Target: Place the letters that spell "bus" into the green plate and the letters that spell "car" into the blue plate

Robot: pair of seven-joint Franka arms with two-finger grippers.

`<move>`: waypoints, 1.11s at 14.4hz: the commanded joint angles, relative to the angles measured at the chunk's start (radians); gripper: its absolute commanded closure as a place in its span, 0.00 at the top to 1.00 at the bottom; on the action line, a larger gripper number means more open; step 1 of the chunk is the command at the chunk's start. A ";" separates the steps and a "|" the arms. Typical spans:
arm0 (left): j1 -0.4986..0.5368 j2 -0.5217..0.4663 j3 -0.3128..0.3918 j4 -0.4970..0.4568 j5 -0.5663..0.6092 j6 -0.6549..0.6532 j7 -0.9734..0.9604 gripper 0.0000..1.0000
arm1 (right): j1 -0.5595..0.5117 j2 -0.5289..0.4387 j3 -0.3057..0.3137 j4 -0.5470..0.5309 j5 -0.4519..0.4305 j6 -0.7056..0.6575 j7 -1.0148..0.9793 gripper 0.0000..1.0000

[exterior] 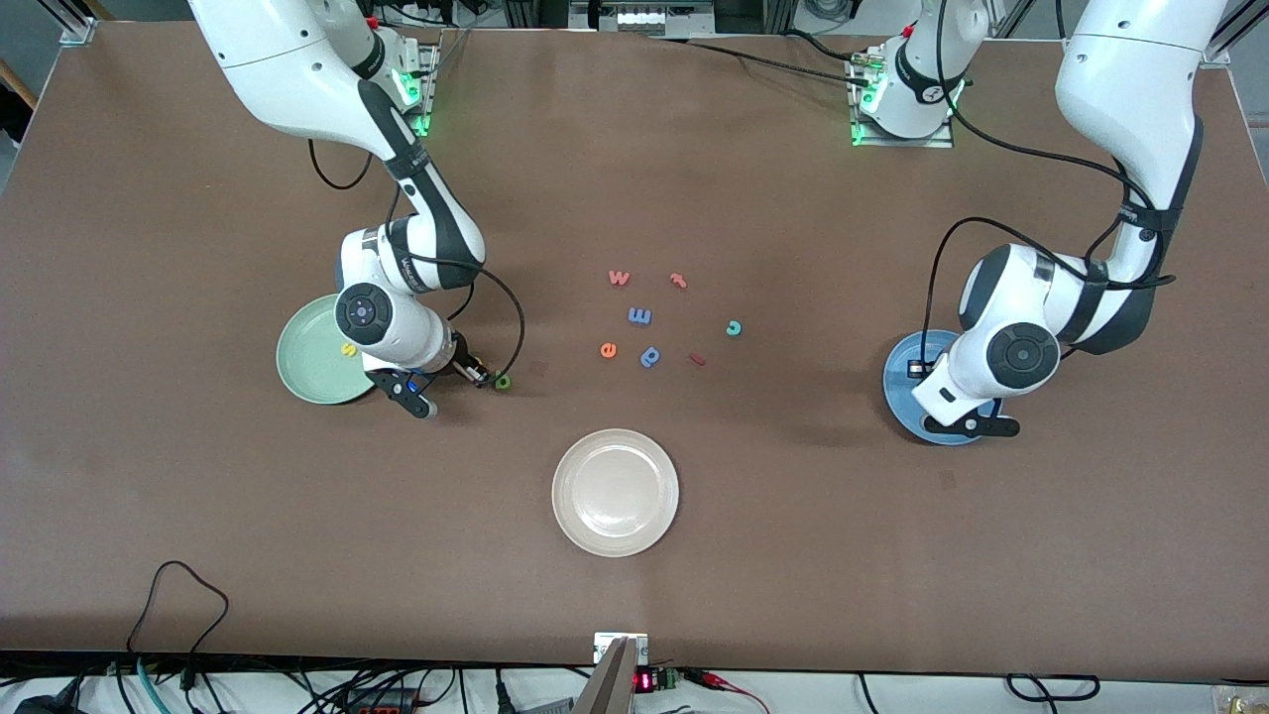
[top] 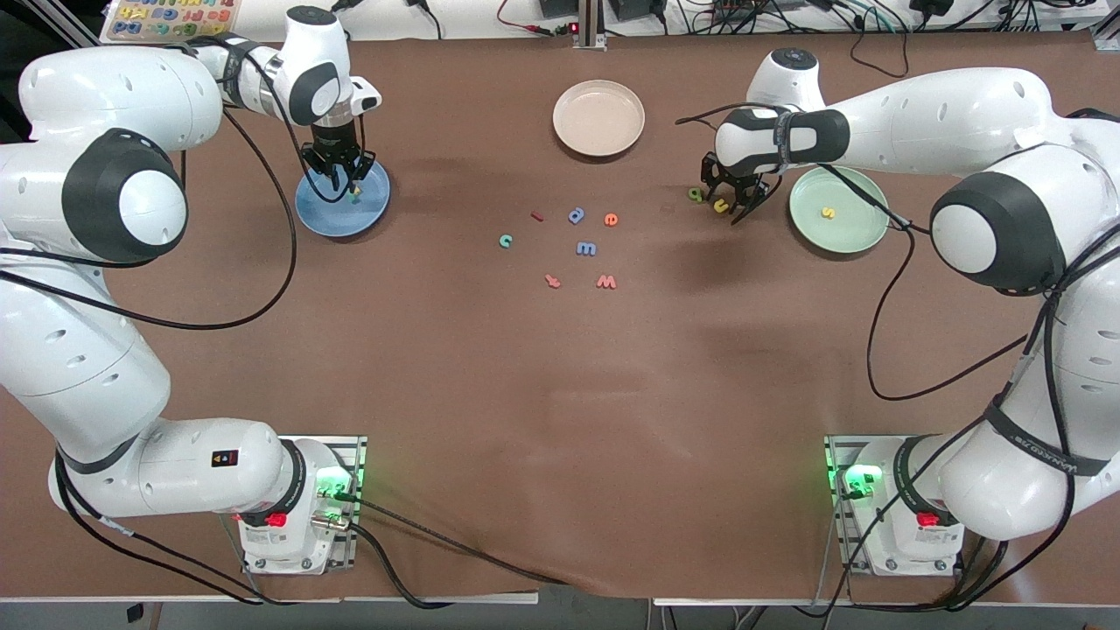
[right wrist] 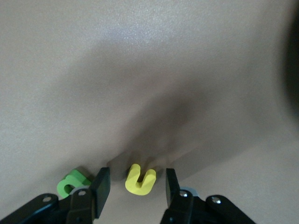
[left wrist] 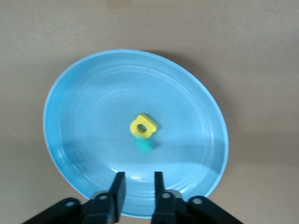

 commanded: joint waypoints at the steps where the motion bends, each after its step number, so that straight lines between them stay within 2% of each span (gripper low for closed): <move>1: -0.010 -0.020 -0.023 -0.001 0.018 -0.011 0.001 1.00 | 0.010 0.005 -0.007 -0.001 0.004 0.001 -0.002 0.48; 4: -0.007 -0.041 -0.124 0.000 0.001 -0.018 -0.044 1.00 | 0.010 0.008 -0.007 0.001 0.002 0.001 -0.011 0.35; 7: -0.016 -0.032 -0.261 0.002 -0.028 -0.012 -0.326 1.00 | 0.010 0.010 -0.007 0.001 0.002 0.001 -0.025 0.17; 9: -0.022 -0.011 -0.333 -0.007 -0.025 0.027 -0.376 1.00 | 0.010 0.010 -0.007 0.001 0.002 -0.001 -0.063 0.05; 11: -0.059 0.008 -0.361 -0.036 -0.014 0.130 -0.373 1.00 | -0.001 -0.001 -0.007 0.001 0.002 -0.005 -0.120 0.00; 12: -0.095 0.012 -0.359 -0.053 -0.006 0.185 -0.353 0.94 | -0.018 -0.019 -0.007 -0.001 0.002 -0.008 -0.185 0.00; 13: -0.113 0.018 -0.356 -0.079 0.016 0.222 -0.301 0.93 | -0.047 -0.042 -0.007 -0.002 0.001 -0.033 -0.245 0.00; 14: -0.113 0.029 -0.358 -0.104 0.086 0.250 -0.225 0.92 | -0.068 -0.064 -0.007 -0.004 0.002 -0.071 -0.299 0.00; 16: -0.114 0.058 -0.358 -0.145 0.161 0.323 -0.198 0.87 | -0.133 -0.108 -0.007 -0.008 -0.001 -0.149 -0.422 0.00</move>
